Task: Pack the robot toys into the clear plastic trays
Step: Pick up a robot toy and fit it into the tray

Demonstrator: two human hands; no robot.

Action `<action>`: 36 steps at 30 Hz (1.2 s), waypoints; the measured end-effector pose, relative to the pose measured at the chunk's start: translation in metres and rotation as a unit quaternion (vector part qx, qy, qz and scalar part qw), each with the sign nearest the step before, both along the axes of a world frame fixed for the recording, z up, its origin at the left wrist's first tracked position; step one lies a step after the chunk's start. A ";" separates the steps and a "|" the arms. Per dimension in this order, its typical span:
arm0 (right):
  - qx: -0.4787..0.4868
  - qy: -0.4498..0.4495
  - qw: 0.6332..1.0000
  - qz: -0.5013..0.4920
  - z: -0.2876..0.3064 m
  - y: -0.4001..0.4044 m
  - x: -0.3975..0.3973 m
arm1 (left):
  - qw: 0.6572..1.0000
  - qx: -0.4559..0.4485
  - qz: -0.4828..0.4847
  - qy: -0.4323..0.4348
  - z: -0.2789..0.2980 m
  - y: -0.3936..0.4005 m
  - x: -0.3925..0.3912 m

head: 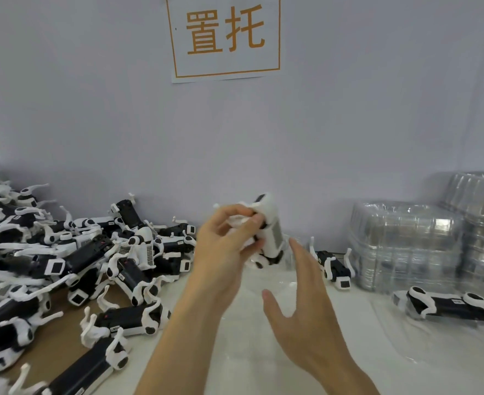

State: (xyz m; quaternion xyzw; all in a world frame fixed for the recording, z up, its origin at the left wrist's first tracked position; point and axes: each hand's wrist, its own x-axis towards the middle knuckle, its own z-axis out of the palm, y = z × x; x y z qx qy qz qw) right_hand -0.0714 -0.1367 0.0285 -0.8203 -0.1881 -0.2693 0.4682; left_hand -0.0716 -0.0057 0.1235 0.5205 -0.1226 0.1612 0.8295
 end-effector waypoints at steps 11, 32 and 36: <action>0.236 -0.029 0.963 -0.124 0.008 -0.010 0.023 | 0.964 0.248 -0.070 -0.060 -0.009 -0.048 -0.012; -0.196 0.126 0.970 -0.068 0.017 -0.023 0.037 | 0.972 0.149 0.023 0.182 -0.147 0.044 0.048; -0.188 0.158 0.968 -0.059 0.009 -0.016 0.036 | 0.971 0.166 0.027 0.168 -0.144 0.044 0.045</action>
